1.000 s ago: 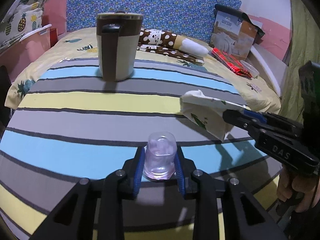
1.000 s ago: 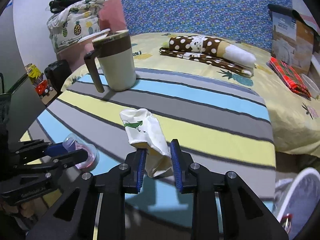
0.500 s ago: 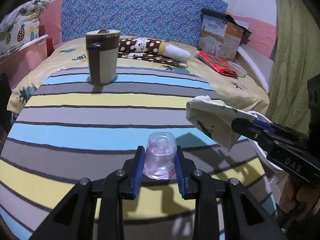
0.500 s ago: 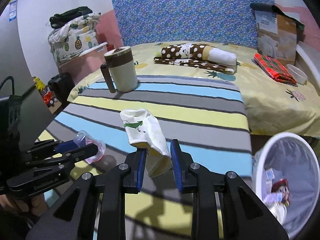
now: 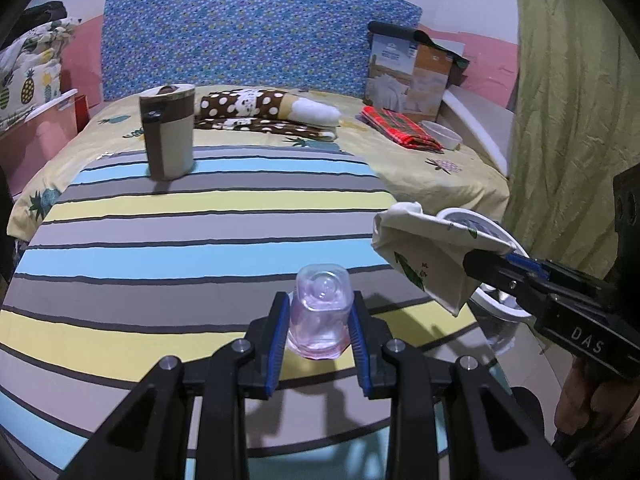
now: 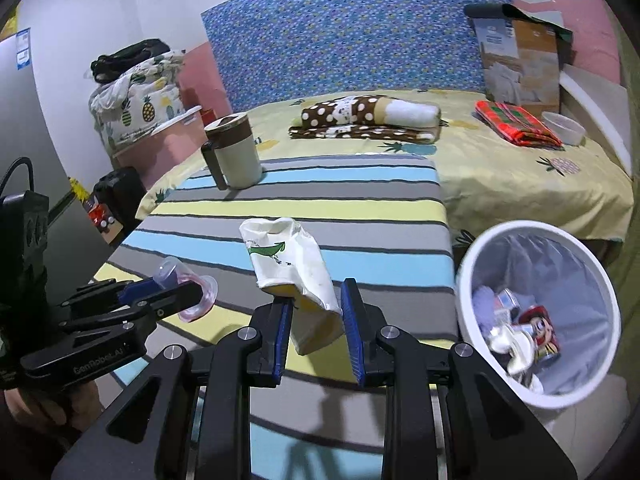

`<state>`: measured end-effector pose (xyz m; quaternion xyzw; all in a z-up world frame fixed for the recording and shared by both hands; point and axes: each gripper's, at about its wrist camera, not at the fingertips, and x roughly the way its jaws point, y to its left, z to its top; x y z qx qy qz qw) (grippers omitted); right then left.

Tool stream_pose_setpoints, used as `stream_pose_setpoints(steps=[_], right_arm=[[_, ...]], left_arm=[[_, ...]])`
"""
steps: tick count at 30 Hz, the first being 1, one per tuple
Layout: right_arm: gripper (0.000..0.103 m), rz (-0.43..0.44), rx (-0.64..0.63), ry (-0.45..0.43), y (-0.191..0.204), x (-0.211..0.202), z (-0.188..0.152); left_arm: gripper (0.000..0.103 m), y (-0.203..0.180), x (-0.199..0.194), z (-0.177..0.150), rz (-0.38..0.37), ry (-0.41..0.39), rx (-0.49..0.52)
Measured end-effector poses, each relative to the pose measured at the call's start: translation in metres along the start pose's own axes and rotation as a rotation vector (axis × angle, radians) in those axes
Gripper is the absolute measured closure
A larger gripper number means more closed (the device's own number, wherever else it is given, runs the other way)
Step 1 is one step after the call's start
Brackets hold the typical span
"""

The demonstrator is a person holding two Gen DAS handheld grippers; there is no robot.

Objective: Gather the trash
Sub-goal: 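Carry the plastic cup and white paper bag over the white bin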

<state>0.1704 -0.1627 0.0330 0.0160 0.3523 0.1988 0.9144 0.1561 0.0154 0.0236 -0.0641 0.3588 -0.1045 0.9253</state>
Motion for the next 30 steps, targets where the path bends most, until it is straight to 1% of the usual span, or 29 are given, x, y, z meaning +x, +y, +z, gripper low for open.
stream_pose_setpoints(steps=[13, 30], right_arm=[[0.076, -0.044, 0.061, -0.025, -0.021, -0.016, -0.013], [0.076, -0.133, 0.152, -0.069, -0.076, -0.045, -0.023]], left_arm=[[0.072, -0.033, 0.006, -0.001, -0.038, 0.02, 0.043], [0.072, -0.09, 0.03, 0.013, -0.106, 0.037, 0.136]])
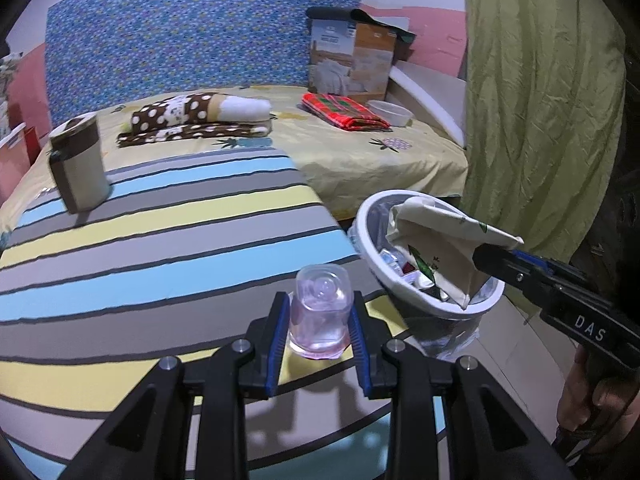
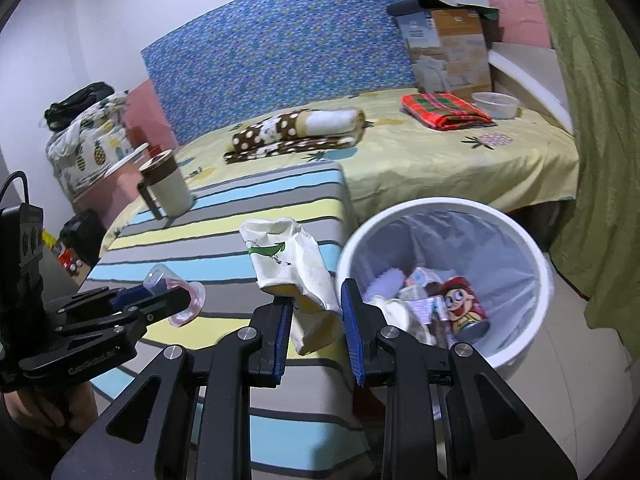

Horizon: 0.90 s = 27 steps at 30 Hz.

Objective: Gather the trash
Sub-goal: 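Carry the plastic cup and white paper bag over the white bin, then open both grippers to drop the cup and paper bag into the bin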

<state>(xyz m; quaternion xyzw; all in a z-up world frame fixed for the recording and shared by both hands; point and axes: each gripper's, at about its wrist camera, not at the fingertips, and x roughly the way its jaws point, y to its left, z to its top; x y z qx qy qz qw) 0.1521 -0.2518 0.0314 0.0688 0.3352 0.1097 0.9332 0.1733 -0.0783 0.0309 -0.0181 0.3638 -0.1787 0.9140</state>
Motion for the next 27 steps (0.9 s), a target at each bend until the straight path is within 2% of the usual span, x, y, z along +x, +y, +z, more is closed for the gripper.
stream_pose_setpoints(steps=[11, 27], right_arm=[[0.076, -0.078, 0.082, -0.014, -0.045, -0.007, -0.001], [0.076, -0.177, 0.169, 0.039, -0.089, 0.007, -0.008]], left_arm=[[0.072, -0.032, 0.033, 0.021, -0.061, 0.008, 0.046], [0.072, -0.082, 0.103, 0.043, -0.152, 0.076, 0.091]])
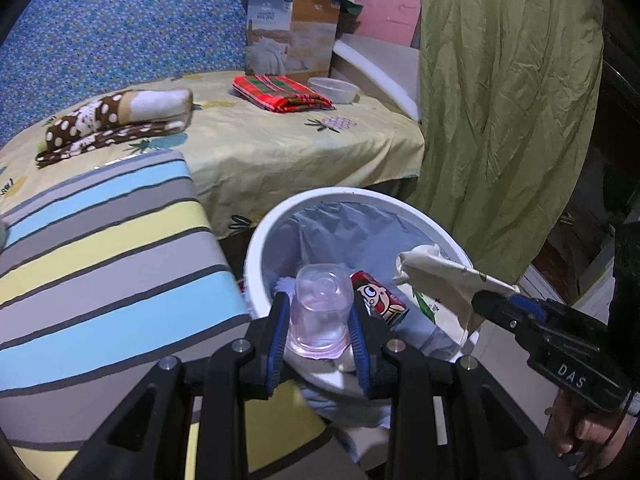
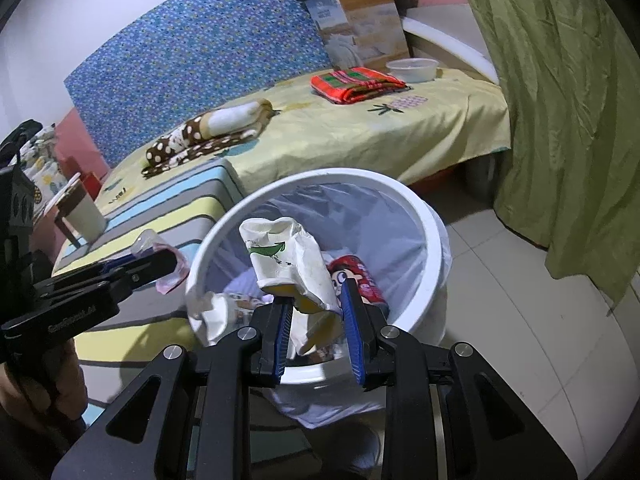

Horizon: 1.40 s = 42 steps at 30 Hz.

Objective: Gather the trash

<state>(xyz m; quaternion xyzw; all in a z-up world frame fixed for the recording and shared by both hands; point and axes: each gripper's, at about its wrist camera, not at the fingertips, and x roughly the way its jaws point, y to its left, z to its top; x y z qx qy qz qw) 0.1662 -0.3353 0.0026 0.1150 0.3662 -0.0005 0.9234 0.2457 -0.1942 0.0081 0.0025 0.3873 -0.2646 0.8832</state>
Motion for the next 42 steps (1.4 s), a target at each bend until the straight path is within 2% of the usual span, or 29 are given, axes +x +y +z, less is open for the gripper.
stream_pose_setpoints(steps=[7, 8, 9, 11, 20, 28, 42], right_arm=[[0.072, -0.015, 0.0, 0.029, -0.006, 0.011, 0.001], [0.072, -0.015, 0.001, 0.031, -0.006, 0.011, 0.001], [0.072, -0.016, 0.001, 0.031, -0.006, 0.011, 0.001], [0.07, -0.022, -0.004, 0.026, -0.006, 0.009, 0.001], [0.063, -0.027, -0.022, 0.004, 0.001, -0.001, 0.001], [0.058, -0.012, -0.061, -0.032, 0.021, -0.02, -0.002], [0.055, 0.048, -0.131, -0.076, 0.059, -0.046, -0.016]], left_arm=[[0.072, -0.006, 0.018, 0.004, -0.032, 0.026, 0.005], [0.07, -0.005, 0.019, 0.004, -0.034, 0.026, 0.005], [0.062, -0.005, 0.019, 0.005, -0.036, 0.024, 0.005], [0.054, -0.005, 0.018, 0.005, -0.046, 0.015, 0.0], [0.054, -0.002, 0.003, 0.005, -0.04, -0.006, -0.014], [0.054, -0.003, -0.03, -0.004, -0.028, -0.041, -0.015], [0.052, 0.011, -0.086, -0.046, 0.083, -0.073, -0.035]])
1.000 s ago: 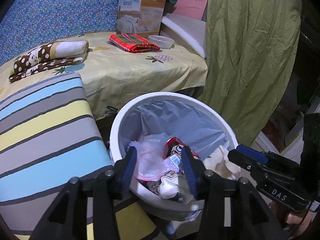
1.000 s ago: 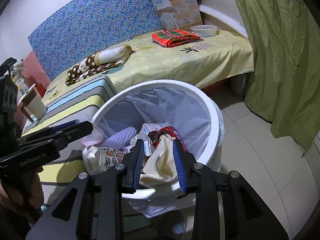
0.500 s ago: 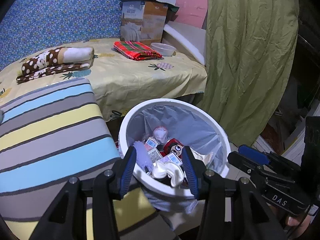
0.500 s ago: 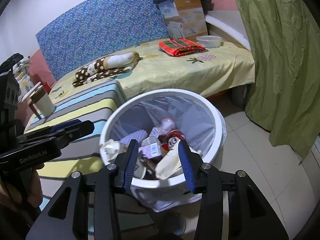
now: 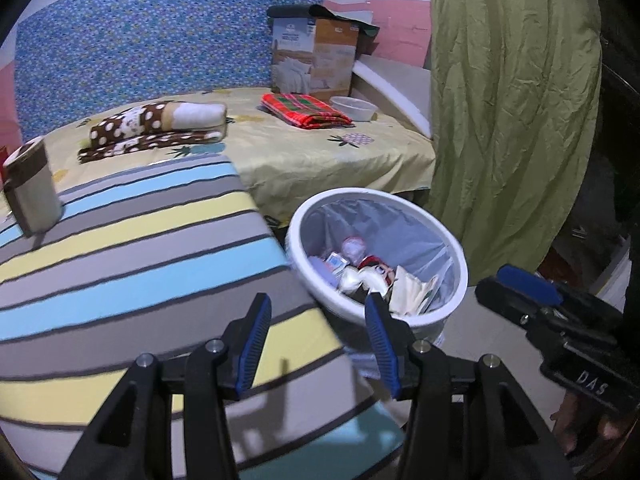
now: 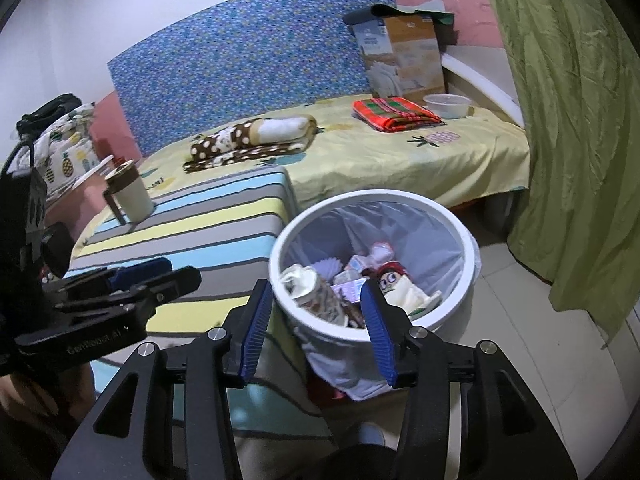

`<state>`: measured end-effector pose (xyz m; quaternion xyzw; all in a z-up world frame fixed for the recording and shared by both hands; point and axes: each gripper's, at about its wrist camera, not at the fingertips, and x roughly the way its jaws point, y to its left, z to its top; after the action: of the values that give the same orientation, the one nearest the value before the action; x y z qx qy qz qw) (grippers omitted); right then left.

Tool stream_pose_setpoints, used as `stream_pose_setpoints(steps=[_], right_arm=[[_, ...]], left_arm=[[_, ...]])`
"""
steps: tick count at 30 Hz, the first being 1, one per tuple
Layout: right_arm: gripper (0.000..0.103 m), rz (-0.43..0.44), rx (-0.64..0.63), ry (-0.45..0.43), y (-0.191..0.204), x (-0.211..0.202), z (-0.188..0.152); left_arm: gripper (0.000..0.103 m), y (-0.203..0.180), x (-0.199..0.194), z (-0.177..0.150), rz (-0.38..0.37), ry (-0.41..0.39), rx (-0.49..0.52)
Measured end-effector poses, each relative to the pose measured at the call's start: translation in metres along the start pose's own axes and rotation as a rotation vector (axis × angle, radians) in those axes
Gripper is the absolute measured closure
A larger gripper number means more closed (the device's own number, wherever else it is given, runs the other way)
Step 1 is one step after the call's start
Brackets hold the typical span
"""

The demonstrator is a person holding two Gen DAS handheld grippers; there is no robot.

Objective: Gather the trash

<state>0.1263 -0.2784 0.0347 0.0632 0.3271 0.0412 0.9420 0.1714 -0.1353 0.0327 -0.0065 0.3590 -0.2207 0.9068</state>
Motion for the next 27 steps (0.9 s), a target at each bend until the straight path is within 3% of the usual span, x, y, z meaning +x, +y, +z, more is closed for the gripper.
stream_pose_setpoints(steps=[13, 27], right_arm=[[0.054, 0.042, -0.025, -0.011, 0.024, -0.016, -0.019], [0.054, 0.067, -0.047, -0.014, 0.04, -0.033, -0.038]], left_arm=[[0.052, 0.021, -0.043, -0.033, 0.105, -0.037, -0.059], [0.052, 0.029, -0.074, -0.066, 0.137, -0.05, -0.093]])
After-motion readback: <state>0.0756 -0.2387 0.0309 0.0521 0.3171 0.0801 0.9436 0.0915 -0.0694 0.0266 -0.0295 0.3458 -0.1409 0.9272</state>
